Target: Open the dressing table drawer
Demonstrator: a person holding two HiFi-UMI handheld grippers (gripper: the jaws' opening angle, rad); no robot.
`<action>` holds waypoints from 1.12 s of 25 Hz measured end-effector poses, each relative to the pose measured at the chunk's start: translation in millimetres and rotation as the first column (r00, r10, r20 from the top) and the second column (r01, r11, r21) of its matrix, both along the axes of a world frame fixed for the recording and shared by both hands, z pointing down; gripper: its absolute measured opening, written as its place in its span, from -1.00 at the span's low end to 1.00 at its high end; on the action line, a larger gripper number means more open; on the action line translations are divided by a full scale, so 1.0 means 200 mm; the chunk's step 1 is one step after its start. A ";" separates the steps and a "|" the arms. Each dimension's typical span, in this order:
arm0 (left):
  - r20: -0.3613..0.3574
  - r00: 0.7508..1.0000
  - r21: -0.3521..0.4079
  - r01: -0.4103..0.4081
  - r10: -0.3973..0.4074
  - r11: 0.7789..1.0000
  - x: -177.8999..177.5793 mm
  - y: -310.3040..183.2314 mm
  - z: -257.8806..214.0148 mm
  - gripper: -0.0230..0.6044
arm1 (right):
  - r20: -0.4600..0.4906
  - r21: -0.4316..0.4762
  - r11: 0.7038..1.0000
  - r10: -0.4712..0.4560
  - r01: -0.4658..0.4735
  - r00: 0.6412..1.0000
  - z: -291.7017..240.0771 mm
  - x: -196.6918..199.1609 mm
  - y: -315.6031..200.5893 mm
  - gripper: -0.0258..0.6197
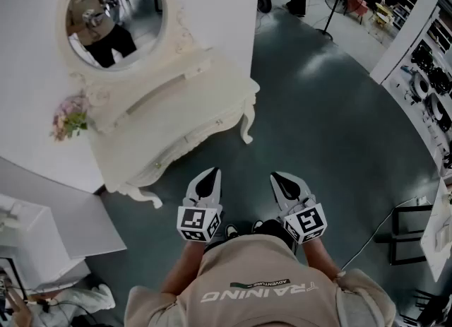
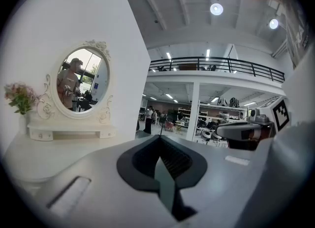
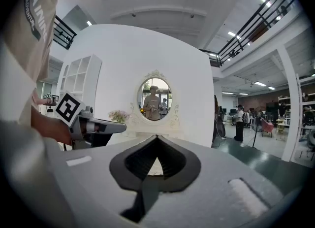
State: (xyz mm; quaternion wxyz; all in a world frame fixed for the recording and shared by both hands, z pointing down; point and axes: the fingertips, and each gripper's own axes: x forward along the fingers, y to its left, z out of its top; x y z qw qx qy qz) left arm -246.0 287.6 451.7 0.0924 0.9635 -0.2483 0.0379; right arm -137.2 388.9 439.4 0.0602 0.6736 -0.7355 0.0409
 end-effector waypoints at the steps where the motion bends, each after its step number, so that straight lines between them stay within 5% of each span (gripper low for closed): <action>1: 0.003 1.000 0.004 -0.002 0.002 1.000 0.00 0.00 0.00 -0.87 | 0.005 0.002 1.000 -0.002 0.002 1.000 0.00 0.00 0.00 -0.92; 14: 0.027 0.999 -0.034 -0.019 0.020 0.999 -0.01 -0.02 0.09 -0.87 | 0.010 0.002 1.000 -0.003 0.003 1.000 -0.01 -0.05 -0.01 -0.92; 28: 0.072 0.997 -0.095 -0.018 0.025 0.995 0.13 -0.12 0.19 -0.87 | 0.059 -0.071 0.997 -0.014 0.018 0.998 0.15 0.12 -0.15 -0.92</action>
